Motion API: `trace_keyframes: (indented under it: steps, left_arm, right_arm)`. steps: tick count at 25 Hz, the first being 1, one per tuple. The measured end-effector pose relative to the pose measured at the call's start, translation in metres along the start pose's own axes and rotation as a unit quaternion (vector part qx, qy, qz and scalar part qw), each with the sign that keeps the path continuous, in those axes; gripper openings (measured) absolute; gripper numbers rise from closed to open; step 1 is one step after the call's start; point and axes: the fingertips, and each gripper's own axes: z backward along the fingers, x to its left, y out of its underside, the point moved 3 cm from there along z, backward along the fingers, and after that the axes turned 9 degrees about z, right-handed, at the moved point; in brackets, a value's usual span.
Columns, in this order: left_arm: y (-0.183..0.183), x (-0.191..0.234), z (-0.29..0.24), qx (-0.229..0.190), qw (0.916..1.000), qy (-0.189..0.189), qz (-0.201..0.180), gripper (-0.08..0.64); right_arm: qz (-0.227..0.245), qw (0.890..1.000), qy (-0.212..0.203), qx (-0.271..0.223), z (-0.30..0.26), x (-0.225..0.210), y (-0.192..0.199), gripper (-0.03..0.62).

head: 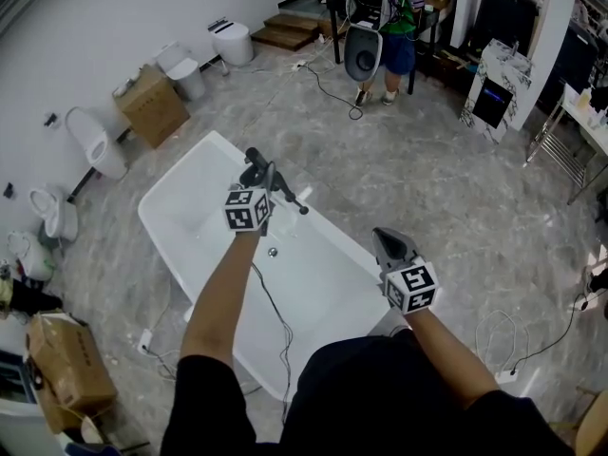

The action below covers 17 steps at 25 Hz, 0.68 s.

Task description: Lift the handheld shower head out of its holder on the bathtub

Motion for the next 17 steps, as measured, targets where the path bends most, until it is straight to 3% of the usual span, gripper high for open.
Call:
trace_keyframes:
  steps: [5,10,17]
  left_arm:
    - [-0.001,0.013,0.003,0.001,0.9999,-0.016,0.001,0.126]
    - [0.005,0.009,0.003,0.017,0.999,-0.02,-0.037,0.126]
    - [0.008,0.015,0.0,0.015,0.9994,-0.02,-0.024,0.127]
  right_arm:
    - [-0.006,1.0,0.001,0.005,-0.002,-0.001,0.0,-0.002]
    - [0.005,1.0,-0.003,0.006,0.002,-0.002,-0.001,-0.002]
    - [0.007,1.0,-0.001,0.008,-0.001,-0.003,0.007,-0.002]
